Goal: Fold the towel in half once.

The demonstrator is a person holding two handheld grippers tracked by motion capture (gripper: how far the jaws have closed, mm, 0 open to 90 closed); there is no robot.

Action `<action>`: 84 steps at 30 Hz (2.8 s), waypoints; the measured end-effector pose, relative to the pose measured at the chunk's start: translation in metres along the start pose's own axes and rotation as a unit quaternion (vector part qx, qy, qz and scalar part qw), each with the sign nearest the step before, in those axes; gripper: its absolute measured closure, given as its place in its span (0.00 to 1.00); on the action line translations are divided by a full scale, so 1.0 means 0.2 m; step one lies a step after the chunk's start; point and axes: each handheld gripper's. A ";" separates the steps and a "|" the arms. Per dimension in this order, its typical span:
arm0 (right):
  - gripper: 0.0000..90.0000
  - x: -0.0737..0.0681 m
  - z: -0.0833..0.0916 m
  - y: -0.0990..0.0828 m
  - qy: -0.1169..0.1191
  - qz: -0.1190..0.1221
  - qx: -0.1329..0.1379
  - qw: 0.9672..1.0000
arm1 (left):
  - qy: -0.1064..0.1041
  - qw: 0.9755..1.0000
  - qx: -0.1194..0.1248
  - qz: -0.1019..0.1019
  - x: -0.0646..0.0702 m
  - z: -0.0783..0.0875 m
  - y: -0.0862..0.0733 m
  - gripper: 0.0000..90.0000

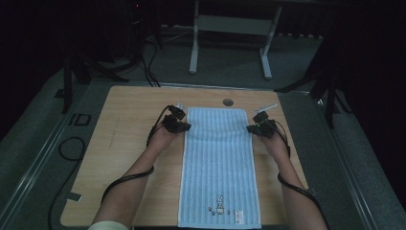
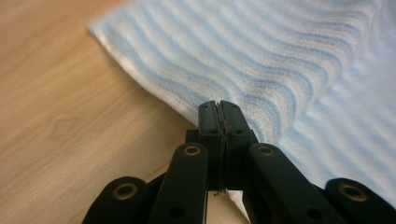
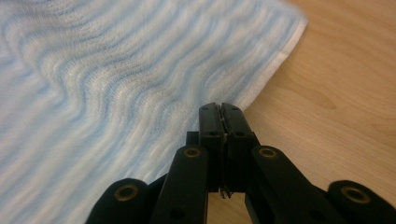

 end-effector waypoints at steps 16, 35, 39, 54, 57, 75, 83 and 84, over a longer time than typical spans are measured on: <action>0.98 -0.22 0.30 -0.27 0.039 0.040 0.049 0.997 | -0.052 0.998 -0.007 -0.037 0.22 0.21 -0.28 0.98; 0.89 -0.32 0.23 -0.36 0.048 0.053 0.017 0.997 | -0.078 0.994 -0.044 -0.065 0.32 0.08 -0.33 0.74; 0.89 -0.31 0.13 -0.36 0.044 0.052 -0.011 0.998 | -0.068 0.993 -0.064 -0.075 0.33 0.00 -0.33 0.74; 0.88 -0.35 -0.05 -0.24 0.061 0.047 -0.011 0.997 | -0.047 0.996 -0.062 -0.046 0.15 0.05 -0.38 0.76; 0.88 -0.37 -0.07 -0.22 0.062 0.052 -0.011 0.997 | -0.040 0.997 -0.061 -0.041 0.13 0.07 -0.40 0.76; 0.82 -0.49 -0.11 -0.14 0.080 0.076 -0.013 0.994 | -0.030 0.998 -0.054 -0.018 0.06 0.17 -0.49 0.73; 0.77 -0.37 -0.07 0.01 0.049 0.065 0.001 0.997 | 0.020 0.999 -0.042 0.011 -0.05 0.20 -0.39 0.58; 0.76 -0.36 -0.08 0.03 0.047 0.065 0.001 0.997 | 0.031 0.999 -0.042 0.012 -0.07 0.20 -0.37 0.57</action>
Point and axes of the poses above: each handheld gripper's, and its own axes: z roughly backward along the jaws, y roughly out of its top, x roughly to its right, and after that the axes turned 1 degree about y, right-handed
